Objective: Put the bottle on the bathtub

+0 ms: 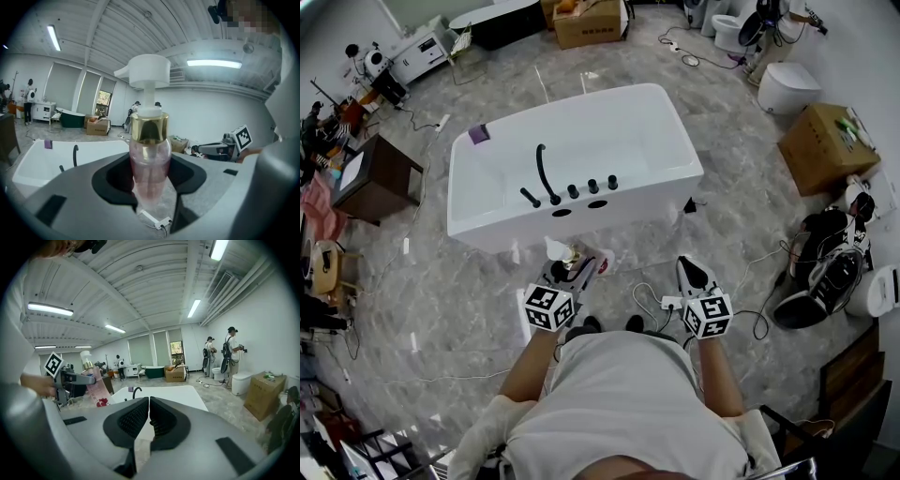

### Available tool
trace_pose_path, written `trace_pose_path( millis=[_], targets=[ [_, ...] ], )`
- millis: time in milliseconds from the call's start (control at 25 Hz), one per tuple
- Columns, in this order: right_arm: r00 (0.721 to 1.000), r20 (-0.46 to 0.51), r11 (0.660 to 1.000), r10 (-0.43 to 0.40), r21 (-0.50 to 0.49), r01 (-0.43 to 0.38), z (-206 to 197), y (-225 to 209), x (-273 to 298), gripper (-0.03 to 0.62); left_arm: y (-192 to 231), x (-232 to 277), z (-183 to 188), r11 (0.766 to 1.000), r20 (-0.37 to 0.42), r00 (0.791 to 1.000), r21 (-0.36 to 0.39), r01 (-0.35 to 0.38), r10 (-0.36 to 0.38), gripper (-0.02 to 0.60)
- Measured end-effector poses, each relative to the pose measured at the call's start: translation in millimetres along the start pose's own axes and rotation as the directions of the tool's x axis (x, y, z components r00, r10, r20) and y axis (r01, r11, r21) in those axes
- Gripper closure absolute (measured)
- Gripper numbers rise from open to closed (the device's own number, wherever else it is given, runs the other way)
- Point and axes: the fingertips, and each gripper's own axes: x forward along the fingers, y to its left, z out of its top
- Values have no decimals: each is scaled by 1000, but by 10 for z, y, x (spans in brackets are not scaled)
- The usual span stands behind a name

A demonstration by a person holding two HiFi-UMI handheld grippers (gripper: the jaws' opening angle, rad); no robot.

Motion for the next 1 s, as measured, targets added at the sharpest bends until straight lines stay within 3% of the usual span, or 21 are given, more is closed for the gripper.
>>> trace_pose_path(
  millis=[560, 1000],
  targets=[
    [1000, -28, 1000, 2, -2, -2, -118, -526, 36, 563, -274, 441, -76, 1000, 0, 1000, -24, -6, 6, 368],
    [998, -39, 998, -58, 33, 60, -71, -881, 458, 562, 88, 1010, 56, 999, -34, 999, -10, 33, -33, 368]
  ],
)
